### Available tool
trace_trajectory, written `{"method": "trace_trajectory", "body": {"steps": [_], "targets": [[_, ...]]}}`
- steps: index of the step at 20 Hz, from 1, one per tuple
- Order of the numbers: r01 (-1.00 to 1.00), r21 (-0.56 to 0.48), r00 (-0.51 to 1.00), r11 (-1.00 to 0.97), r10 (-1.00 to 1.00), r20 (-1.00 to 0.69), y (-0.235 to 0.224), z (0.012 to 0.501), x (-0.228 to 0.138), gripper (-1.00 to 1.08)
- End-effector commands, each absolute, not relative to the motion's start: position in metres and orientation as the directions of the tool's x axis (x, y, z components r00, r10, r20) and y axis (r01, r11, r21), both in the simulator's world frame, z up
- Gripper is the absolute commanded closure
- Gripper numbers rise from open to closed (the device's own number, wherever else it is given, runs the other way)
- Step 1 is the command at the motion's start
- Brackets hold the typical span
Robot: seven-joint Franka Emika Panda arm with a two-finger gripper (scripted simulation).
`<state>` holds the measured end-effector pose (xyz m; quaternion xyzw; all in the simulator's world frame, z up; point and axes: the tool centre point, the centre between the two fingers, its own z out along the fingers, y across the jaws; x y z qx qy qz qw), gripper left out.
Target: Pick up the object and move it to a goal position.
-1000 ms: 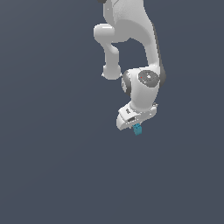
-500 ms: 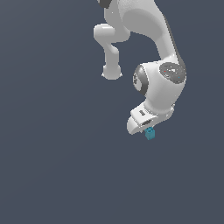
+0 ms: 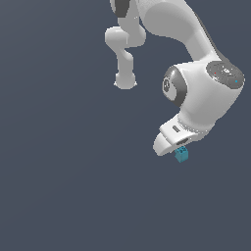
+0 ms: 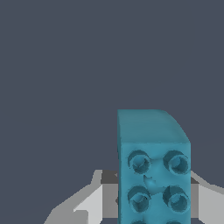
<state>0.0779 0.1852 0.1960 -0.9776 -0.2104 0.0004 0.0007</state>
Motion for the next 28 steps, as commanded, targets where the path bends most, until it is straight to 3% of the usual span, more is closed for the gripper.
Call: {"method": "trace_trajectory", "body": {"steps": [1, 15, 28], "targets": [[0.411, -0.001, 0.912, -0.912, 0.411, 0.000, 0.191, 0.205, 0.087, 1.08], [0.411, -0.001, 0.912, -0.912, 0.411, 0.000, 0.217, 0.238, 0.122, 1.08], [0.411, 0.000, 0.912, -0.912, 0.411, 0.000, 0.224, 0.248, 0.133, 1.08]]}}
